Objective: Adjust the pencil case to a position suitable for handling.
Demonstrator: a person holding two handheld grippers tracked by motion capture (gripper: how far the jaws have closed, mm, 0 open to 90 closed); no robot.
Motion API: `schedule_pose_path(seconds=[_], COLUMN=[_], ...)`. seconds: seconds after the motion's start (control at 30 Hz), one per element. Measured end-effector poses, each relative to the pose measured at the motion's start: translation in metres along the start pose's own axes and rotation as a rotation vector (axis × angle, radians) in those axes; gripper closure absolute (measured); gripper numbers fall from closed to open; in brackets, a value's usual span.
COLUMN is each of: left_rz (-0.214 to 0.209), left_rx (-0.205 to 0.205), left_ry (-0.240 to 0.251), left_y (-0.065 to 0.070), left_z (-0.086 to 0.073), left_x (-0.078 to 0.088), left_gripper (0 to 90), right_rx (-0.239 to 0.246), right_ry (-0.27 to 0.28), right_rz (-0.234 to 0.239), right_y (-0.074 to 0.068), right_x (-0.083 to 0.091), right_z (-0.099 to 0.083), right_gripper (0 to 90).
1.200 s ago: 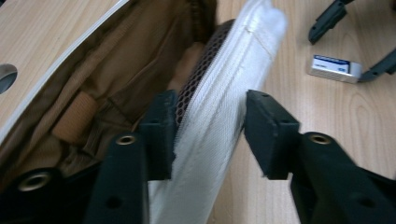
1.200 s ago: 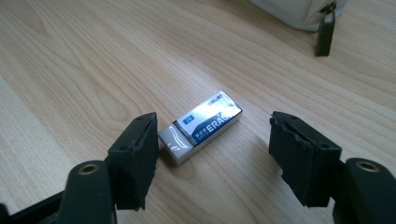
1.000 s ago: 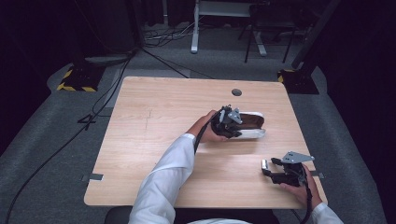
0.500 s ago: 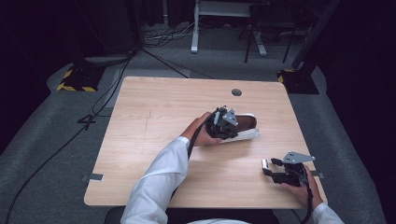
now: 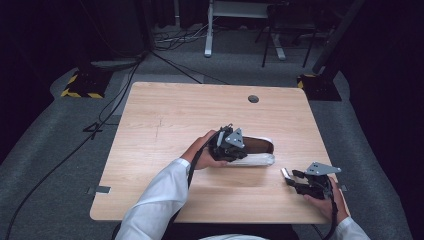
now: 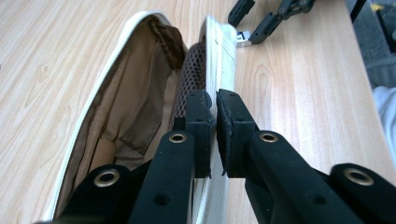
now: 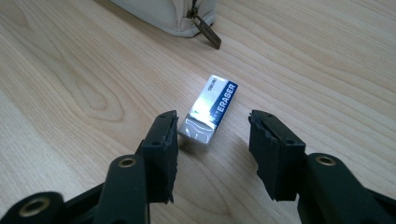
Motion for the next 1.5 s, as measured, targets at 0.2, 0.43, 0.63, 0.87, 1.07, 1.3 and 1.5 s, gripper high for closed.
schedule_pose_path(seconds=[0.2,0.43,0.63,0.87,1.07,1.3,1.5], left_rz=[0.043,0.136,0.218,0.303,0.379,0.361,0.349], left_rx=[0.021,0.061,0.1,0.197,0.305,0.399,0.429], left_ry=[0.012,0.012,-0.019,-0.058,-0.14,-0.156,-0.201], left_y=[0.003,0.02,0.034,0.048,0.061,0.074,0.082], left_z=[-0.003,-0.018,-0.041,-0.078,-0.125,-0.163,-0.178], left_x=[0.02,0.053,0.074,0.088,0.086,0.071,0.062], left_gripper=[70.8,54.1,41.6,29.5,21.3,17.3,17.1], right_rx=[-0.007,0.006,-0.011,-0.019,0.001,-0.008,-0.04], right_ry=[-0.003,-0.012,-0.023,-0.012,-0.013,0.006,0.084], right_rz=[-0.003,-0.002,-0.024,-0.013,0.007,0.015,0.061], right_y=[0.0,-0.003,0.001,0.006,0.007,0.014,0.023], right_x=[0.0,-0.008,-0.015,-0.014,-0.012,-0.008,0.015], right_z=[0.002,0.009,0.016,0.016,0.014,0.012,0.026], right_gripper=[46.9,43.8,48.2,63.7,73.0,73.3,73.4])
Point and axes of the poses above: each handheld gripper's, and its own axes: x roughly backward along the jaws, z roughly out of its top, y roughly to its right, the point moved 5 cm from there along -x, roughly forward along the jaws, and after that the axes turned 14 degrees about -x, right-handed, at the moved point
